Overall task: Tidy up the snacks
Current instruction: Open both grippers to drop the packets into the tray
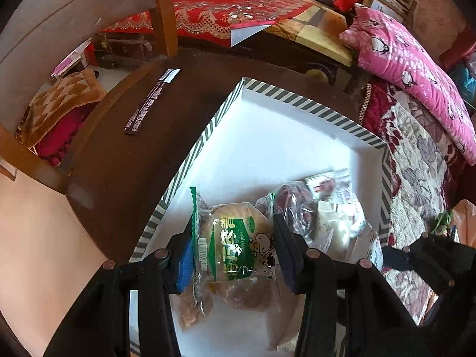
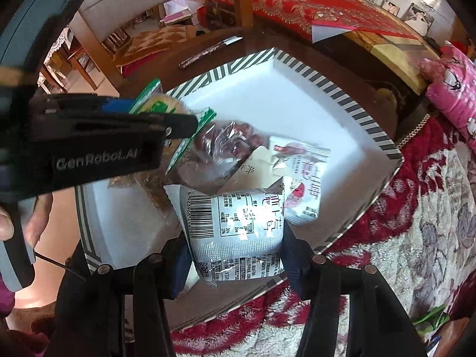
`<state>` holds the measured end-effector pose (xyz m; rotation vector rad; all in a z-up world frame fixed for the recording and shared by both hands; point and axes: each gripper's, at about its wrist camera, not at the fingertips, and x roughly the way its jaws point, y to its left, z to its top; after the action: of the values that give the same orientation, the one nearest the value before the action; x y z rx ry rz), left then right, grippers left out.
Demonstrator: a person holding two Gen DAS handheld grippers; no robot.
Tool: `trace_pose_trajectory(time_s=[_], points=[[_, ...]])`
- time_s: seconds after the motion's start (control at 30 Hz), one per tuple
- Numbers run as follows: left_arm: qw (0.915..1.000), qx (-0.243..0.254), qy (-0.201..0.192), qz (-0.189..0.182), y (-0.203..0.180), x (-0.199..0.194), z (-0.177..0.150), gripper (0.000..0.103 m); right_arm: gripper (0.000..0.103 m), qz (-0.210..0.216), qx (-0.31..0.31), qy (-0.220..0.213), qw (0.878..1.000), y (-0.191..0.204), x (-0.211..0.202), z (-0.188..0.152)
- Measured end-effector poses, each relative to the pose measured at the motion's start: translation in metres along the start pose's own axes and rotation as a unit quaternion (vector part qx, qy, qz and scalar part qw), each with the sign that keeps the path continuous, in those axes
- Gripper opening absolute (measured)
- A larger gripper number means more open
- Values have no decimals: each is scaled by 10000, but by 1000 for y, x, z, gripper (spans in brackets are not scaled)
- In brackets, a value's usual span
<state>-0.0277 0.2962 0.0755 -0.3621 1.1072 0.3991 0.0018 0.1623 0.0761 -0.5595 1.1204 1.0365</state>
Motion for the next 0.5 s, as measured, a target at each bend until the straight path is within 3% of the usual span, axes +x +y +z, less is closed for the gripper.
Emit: trace_pose_trajectory(time_s=[0.2, 0.3, 0.43, 0.5], points=[[9999, -86, 62, 57, 2, 7, 0, 47, 61, 23, -72, 76, 9999, 8, 11, 2], [9998, -193, 93, 21, 4, 6, -1, 51, 69, 87, -78, 33, 9999, 10, 9, 1], [9995, -316, 89, 29, 7, 2, -2, 67, 71, 238, 136, -148, 9995, 5, -2, -2], [9993, -359, 46, -9, 7, -4, -3, 69, 72, 291, 253, -216, 9990, 2, -7, -4]])
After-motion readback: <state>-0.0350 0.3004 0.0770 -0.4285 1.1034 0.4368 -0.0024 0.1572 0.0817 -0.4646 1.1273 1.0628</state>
